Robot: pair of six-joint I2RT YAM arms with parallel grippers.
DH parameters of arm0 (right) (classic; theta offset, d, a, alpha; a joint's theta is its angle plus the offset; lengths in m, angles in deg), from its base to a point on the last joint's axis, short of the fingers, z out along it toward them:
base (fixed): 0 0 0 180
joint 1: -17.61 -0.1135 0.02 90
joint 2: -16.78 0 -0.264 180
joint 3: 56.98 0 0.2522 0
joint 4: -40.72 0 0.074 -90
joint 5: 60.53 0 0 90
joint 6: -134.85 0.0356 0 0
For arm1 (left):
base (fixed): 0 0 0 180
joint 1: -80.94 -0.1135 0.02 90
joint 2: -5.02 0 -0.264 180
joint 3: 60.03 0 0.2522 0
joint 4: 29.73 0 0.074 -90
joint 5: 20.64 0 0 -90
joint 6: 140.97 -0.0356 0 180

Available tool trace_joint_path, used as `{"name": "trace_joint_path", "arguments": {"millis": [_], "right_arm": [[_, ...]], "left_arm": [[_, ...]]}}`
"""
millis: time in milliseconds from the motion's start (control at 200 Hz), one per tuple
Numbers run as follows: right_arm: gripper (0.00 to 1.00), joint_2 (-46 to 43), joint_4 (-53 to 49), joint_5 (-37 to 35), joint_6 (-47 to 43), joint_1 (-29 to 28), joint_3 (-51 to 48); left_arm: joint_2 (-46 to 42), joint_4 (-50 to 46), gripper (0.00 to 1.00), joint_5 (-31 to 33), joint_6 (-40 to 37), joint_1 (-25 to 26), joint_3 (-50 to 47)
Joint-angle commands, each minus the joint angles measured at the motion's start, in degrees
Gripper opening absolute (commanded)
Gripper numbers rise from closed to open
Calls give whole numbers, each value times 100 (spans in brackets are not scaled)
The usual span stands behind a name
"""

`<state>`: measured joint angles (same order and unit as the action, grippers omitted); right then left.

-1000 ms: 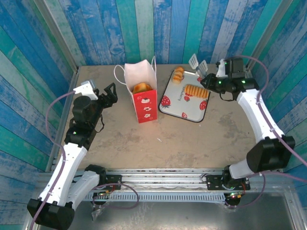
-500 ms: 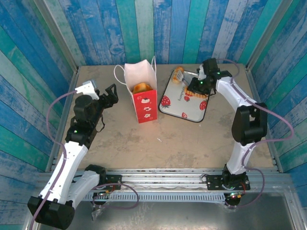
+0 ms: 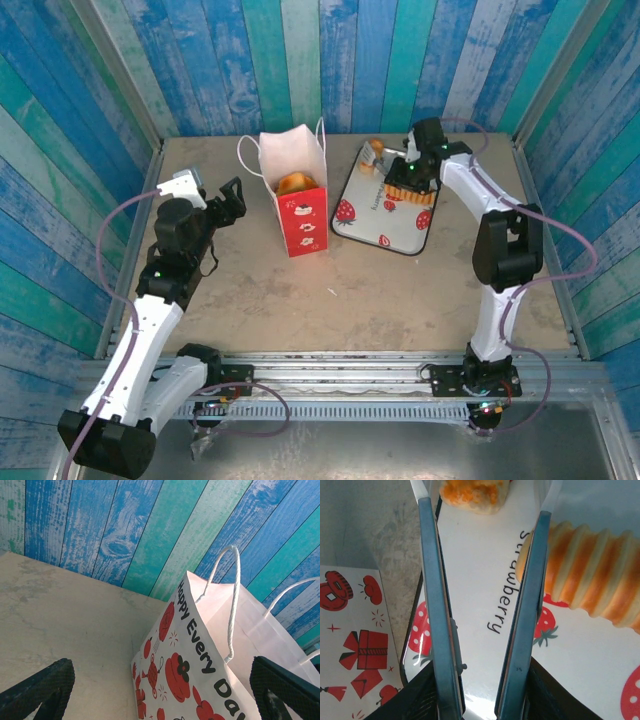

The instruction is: Place the fake bread into the paper bag

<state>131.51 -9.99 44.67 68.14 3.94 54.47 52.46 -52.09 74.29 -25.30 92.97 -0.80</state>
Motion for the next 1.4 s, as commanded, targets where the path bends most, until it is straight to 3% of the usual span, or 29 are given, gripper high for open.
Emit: {"name": "trace_joint_path", "arguments": {"millis": [0, 341, 1017, 1392], "right_arm": [[41, 134, 30, -10, -23, -48, 228], [38, 435, -59, -22, -79, -105, 425], [2, -234, 36, -183, -192, -109, 97], [1, -1209, 294, -224, -151, -109, -497]], "left_arm": [[2, -6, 94, 68, -89, -29, -63], [2, -36, 94, 77, -98, -33, -38], [-7, -63, 94, 63, -53, -33, 32], [-33, -59, 94, -32, 26, -34, 60]]}}
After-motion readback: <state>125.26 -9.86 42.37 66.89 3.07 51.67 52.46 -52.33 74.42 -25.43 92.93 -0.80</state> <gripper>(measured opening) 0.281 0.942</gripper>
